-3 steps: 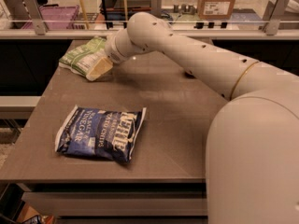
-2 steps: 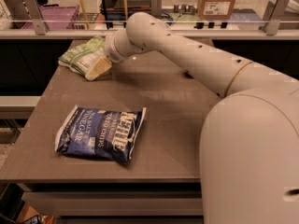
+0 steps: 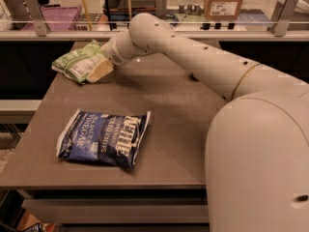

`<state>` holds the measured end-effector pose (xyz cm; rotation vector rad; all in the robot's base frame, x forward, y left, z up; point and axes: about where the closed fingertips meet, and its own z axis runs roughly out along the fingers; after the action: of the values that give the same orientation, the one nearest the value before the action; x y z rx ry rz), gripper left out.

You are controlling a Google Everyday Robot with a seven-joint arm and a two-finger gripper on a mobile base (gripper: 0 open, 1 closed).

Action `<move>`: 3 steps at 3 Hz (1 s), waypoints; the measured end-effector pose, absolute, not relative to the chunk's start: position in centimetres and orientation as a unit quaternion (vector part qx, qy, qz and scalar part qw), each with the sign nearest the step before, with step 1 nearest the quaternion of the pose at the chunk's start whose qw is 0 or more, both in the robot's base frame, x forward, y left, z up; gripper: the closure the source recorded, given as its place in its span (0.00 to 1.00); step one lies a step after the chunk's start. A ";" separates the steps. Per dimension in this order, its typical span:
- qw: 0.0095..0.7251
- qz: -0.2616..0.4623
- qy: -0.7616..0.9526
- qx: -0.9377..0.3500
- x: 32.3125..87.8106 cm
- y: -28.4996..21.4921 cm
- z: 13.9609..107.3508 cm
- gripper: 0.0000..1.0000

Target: Pick green jalapeno chip bag

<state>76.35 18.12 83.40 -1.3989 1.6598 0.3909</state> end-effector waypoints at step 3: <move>0.450 0.159 0.671 -0.567 76.3 18.3 83.4 1.00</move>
Offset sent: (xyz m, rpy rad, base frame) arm 0.0000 0.0001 0.0012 0.0000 0.0001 0.0001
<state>76.31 18.26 83.44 -1.4010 1.6599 0.3930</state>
